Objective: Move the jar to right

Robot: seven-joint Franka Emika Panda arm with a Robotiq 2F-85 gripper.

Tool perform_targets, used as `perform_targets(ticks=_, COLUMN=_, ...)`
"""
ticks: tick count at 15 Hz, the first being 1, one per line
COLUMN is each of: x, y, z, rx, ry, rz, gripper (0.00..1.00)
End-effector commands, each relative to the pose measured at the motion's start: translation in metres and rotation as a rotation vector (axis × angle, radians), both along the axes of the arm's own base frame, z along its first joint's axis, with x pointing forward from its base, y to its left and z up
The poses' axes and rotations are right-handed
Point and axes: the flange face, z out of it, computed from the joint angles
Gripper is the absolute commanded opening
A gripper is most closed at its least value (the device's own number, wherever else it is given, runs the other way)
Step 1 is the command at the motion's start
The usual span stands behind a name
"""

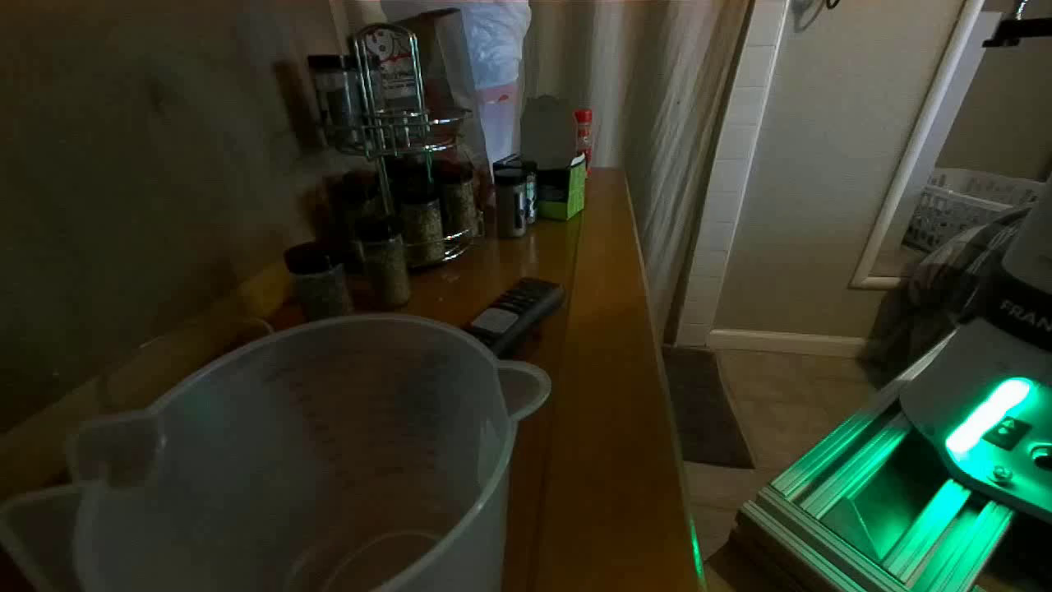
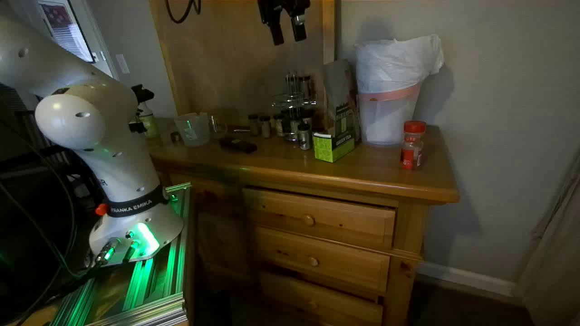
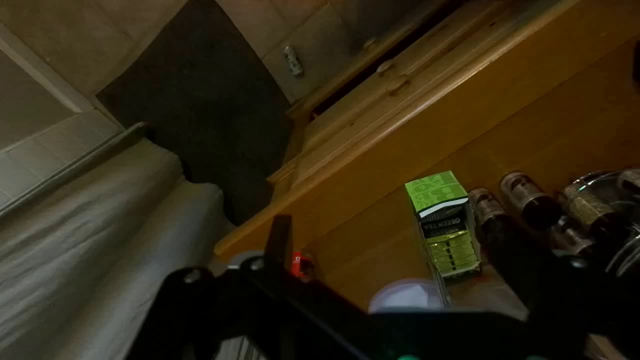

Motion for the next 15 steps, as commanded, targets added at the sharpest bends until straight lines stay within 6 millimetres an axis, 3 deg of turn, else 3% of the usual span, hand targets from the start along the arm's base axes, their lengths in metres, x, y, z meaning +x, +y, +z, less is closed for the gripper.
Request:
perform_targets(ticks=1, x=0.0, y=0.0, z=0.001, rx=0.0, ry=0.0, rz=0.0, gripper=1.0)
perform_targets(ticks=12, x=0.0, y=0.0, z=0.001, rx=0.0, ry=0.0, rz=0.0, gripper=1.0)
perform_targets(ticks=15, x=-0.017, y=0.015, z=0.004, rx=0.038, ry=0.005, rz=0.071, gripper=1.0)
